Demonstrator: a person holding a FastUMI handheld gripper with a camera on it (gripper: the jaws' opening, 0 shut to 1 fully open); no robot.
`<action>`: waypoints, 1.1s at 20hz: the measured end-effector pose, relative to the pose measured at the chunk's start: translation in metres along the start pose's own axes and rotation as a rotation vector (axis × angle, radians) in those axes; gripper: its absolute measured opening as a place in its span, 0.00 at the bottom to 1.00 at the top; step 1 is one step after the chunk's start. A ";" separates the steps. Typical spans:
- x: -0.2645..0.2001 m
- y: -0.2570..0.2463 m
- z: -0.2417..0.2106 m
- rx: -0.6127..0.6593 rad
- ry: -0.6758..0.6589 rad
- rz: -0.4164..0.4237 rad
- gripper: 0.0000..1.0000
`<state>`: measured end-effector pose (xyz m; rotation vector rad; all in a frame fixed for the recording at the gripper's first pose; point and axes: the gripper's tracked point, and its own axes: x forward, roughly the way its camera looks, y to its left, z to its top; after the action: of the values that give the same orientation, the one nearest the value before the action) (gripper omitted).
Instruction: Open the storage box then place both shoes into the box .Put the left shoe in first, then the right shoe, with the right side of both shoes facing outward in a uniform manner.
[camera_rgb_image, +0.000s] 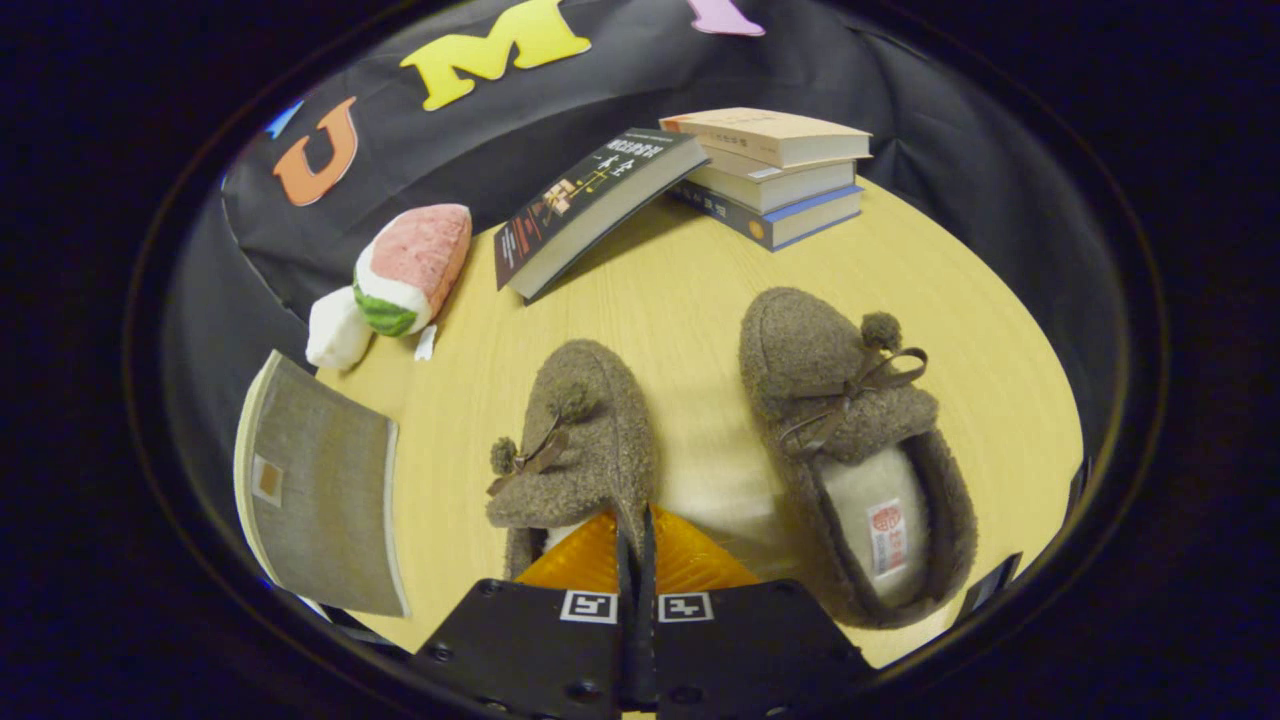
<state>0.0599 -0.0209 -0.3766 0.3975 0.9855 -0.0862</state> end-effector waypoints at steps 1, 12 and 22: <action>-0.008 0.006 0.002 0.016 -0.006 0.003 0.00; -0.148 0.173 0.060 0.066 -0.217 0.134 0.00; -0.131 0.354 -0.014 0.034 -0.149 0.280 0.00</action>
<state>0.0645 0.2973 -0.1738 0.5489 0.7744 0.1194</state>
